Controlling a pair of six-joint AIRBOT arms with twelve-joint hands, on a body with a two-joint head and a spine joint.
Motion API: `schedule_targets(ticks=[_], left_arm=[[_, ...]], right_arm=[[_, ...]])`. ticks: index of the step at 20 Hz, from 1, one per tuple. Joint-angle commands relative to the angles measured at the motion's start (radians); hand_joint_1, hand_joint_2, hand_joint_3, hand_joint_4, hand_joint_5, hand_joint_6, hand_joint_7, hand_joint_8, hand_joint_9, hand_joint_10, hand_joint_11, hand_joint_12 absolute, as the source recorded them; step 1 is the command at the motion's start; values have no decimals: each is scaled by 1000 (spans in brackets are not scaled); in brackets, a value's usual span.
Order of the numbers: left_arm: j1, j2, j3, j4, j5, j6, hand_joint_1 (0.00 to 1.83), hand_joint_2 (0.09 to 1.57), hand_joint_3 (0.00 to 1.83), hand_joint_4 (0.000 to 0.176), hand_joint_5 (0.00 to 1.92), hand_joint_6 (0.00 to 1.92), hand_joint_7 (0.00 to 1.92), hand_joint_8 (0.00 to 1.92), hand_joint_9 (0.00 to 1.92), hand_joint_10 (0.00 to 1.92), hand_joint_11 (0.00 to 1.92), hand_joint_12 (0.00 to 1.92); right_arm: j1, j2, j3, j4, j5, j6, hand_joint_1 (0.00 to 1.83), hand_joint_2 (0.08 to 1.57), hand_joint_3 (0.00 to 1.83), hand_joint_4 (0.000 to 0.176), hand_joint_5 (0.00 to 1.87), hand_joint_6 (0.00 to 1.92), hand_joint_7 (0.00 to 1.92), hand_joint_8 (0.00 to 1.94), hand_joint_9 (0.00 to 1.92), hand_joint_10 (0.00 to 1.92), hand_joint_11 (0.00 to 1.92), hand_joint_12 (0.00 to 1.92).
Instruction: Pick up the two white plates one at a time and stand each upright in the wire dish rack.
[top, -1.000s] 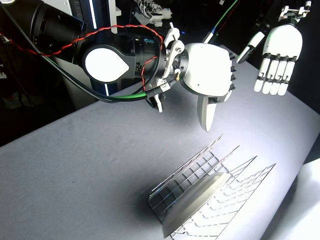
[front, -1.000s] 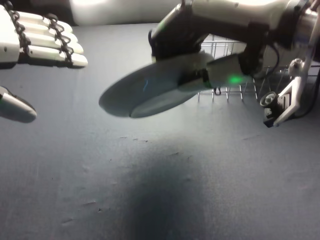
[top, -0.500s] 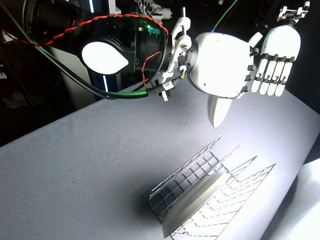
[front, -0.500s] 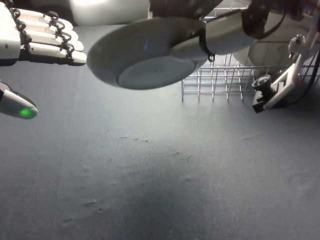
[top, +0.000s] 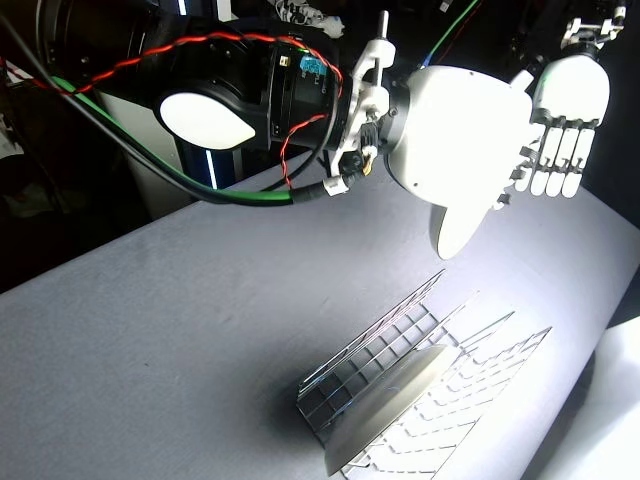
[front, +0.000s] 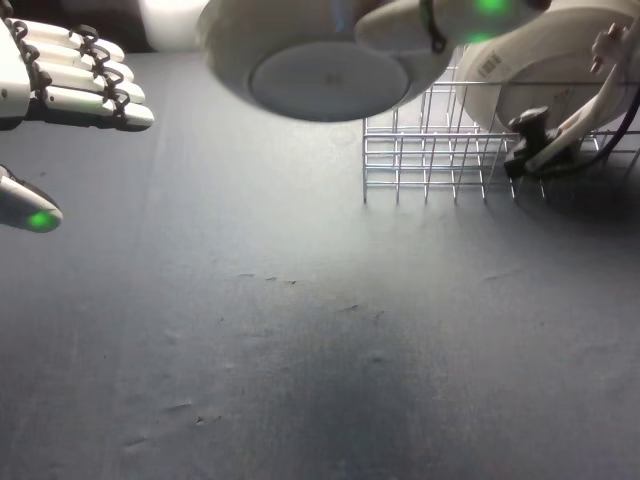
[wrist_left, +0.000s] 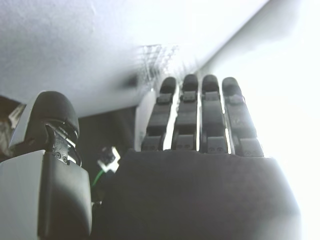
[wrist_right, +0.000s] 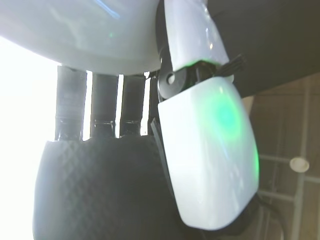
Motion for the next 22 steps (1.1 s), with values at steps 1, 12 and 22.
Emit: schedule_targets(ticks=[1,12,22], left_arm=[[-3,3,9,-47,16,-2,0,1180,0,0,49,6,49,8,35,8,15,7],[12,-13,-15,-44,37,-2,0,1190,3,0,52,4,52,4,38,6,10,4],[22,-17,-14,-44,30,-2,0,1174,0,0,35,0,28,0,8,0,0,0]], right_arm=[[23,9,5,18,146,19,1384,1098,0,0,868,1003,999,911,1062,1082,1003,1223],[-46,53,50,25,143,13,1388,1087,0,0,899,960,1034,846,1070,1077,1011,1240],[-141,-3,171,-12,144,11,1385,1098,0,0,874,991,1016,891,1047,1108,996,1263]])
